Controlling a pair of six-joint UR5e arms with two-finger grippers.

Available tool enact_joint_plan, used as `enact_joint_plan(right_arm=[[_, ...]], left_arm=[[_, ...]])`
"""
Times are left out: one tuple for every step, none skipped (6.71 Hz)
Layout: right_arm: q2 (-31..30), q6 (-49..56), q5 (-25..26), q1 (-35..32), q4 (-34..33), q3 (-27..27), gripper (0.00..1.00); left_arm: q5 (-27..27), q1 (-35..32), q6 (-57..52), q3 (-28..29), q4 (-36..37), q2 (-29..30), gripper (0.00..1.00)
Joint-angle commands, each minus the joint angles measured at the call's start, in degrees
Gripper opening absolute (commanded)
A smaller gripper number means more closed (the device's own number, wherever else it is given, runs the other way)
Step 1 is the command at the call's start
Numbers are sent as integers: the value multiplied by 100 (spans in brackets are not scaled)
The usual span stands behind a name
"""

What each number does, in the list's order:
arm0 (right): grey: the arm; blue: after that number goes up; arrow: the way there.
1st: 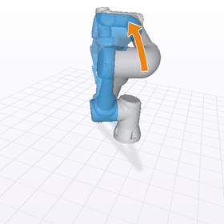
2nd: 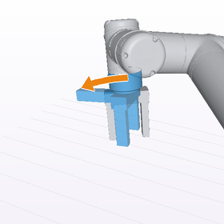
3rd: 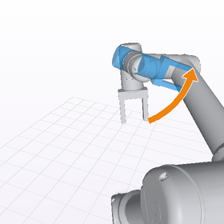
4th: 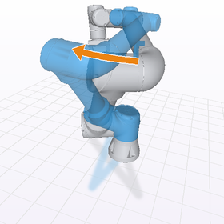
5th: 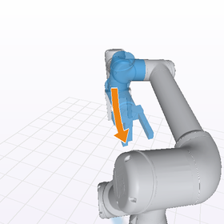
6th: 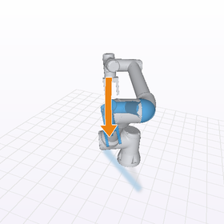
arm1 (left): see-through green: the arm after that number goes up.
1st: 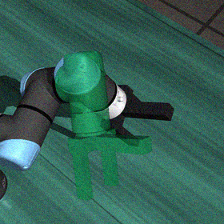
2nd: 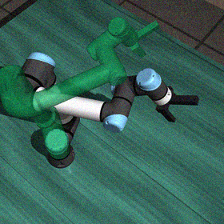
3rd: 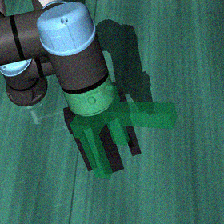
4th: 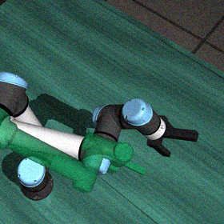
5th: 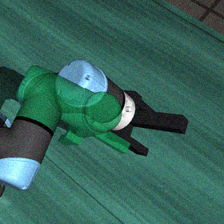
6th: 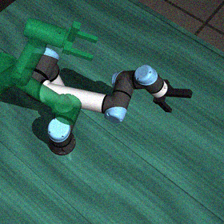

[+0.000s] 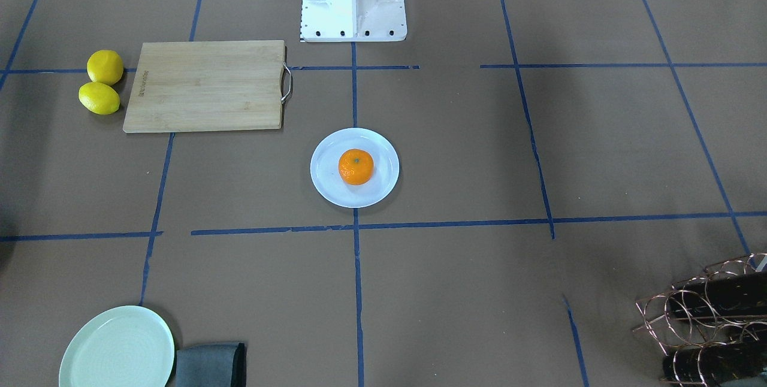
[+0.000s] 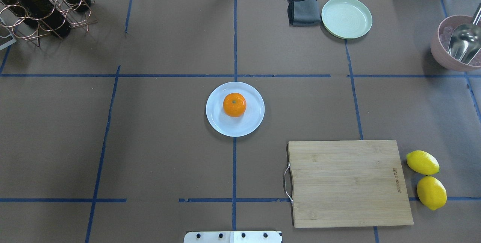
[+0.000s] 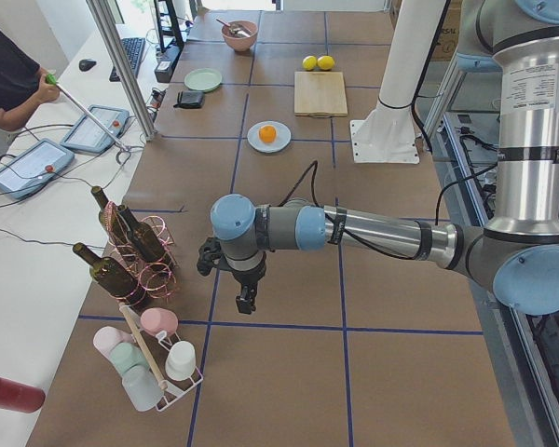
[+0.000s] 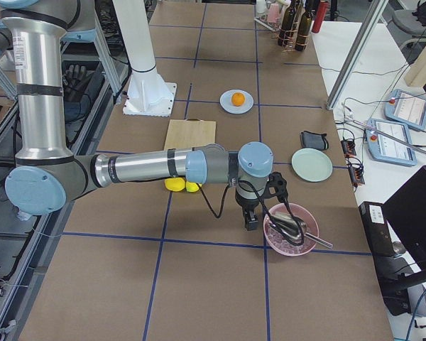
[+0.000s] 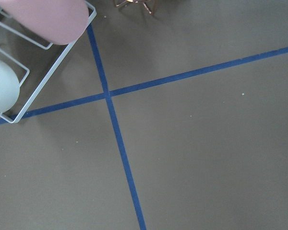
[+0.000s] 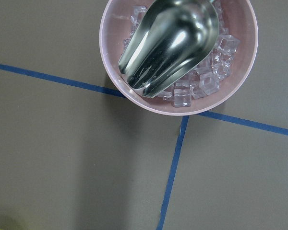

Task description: Pick orange to plate

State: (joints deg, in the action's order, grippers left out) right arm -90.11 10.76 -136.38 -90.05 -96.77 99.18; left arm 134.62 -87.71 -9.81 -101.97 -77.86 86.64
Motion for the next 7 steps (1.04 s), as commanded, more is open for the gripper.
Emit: enact_joint_plan(right_arm=[[-7, -4, -3, -4, 0, 13, 100], [28, -4, 6, -4, 0, 22, 100], [29, -4, -3, -4, 0, 5, 100], [46, 5, 6, -4, 0, -13, 100], [98, 5, 6, 13, 0, -48, 100], [116, 5, 6, -4, 0, -39, 100], [125, -30, -3, -4, 9, -13, 100]], left_arm=[[21, 8, -12, -42, -1, 2, 100], [12, 8, -12, -60, -1, 28, 100], [21, 8, -12, -42, -1, 54, 100], [30, 8, -12, -68, 8, 28, 100], [91, -10, -4, -182, 16, -7, 100], [109, -1, -4, -183, 17, 54, 100], [117, 8, -12, -192, -1, 168, 100]])
